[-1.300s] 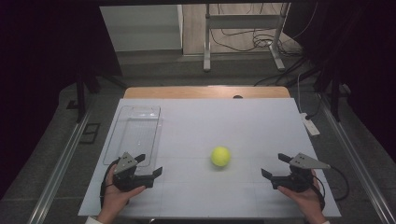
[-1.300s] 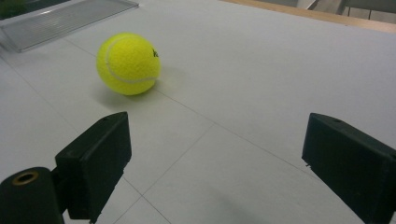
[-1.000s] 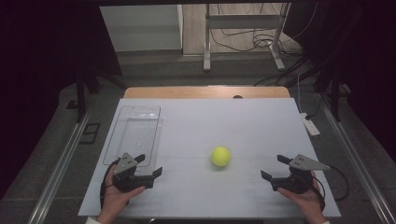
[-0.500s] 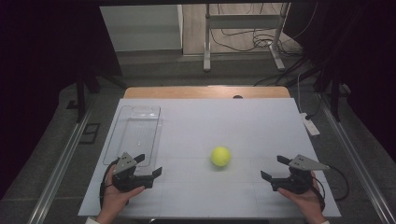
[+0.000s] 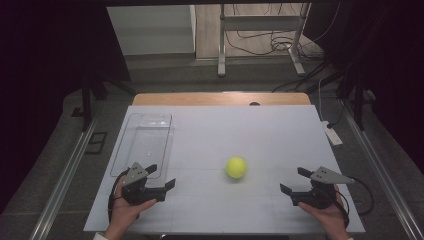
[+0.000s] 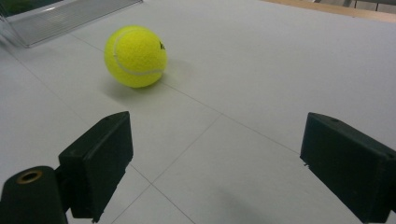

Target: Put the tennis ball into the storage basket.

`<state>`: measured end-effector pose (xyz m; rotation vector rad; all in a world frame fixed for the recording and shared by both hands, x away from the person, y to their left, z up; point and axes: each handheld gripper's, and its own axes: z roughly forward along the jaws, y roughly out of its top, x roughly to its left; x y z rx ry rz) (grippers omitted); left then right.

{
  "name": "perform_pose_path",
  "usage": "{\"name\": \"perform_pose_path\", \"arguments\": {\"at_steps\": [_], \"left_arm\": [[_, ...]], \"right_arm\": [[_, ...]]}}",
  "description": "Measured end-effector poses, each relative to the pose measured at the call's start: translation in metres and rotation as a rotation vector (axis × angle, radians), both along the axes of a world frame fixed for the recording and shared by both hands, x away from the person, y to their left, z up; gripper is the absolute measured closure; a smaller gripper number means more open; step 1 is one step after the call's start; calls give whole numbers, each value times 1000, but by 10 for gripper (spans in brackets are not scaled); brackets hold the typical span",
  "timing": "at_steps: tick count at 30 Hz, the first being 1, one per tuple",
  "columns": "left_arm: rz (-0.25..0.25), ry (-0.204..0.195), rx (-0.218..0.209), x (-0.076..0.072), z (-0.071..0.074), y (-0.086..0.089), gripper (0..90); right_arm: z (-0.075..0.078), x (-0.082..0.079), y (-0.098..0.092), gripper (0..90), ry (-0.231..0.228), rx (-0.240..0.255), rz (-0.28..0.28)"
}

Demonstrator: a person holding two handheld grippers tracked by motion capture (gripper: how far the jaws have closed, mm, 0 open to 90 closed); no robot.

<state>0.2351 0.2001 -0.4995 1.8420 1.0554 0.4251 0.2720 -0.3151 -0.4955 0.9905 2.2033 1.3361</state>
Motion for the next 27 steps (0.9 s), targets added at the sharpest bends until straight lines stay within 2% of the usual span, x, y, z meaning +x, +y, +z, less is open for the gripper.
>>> {"name": "perform_pose_path", "arguments": {"at_steps": [10,17,27], "left_arm": [[-15,1,2,1,8,-4,142],[-33,16,4,5,13,-8,142],[-48,5,1,5,21,-11,142]], "right_arm": [[0,-2,-1,97,1,-3,-7],[0,-1,-1,96,1,-5,-9],[0,-2,-1,96,2,-8,-9]]}}
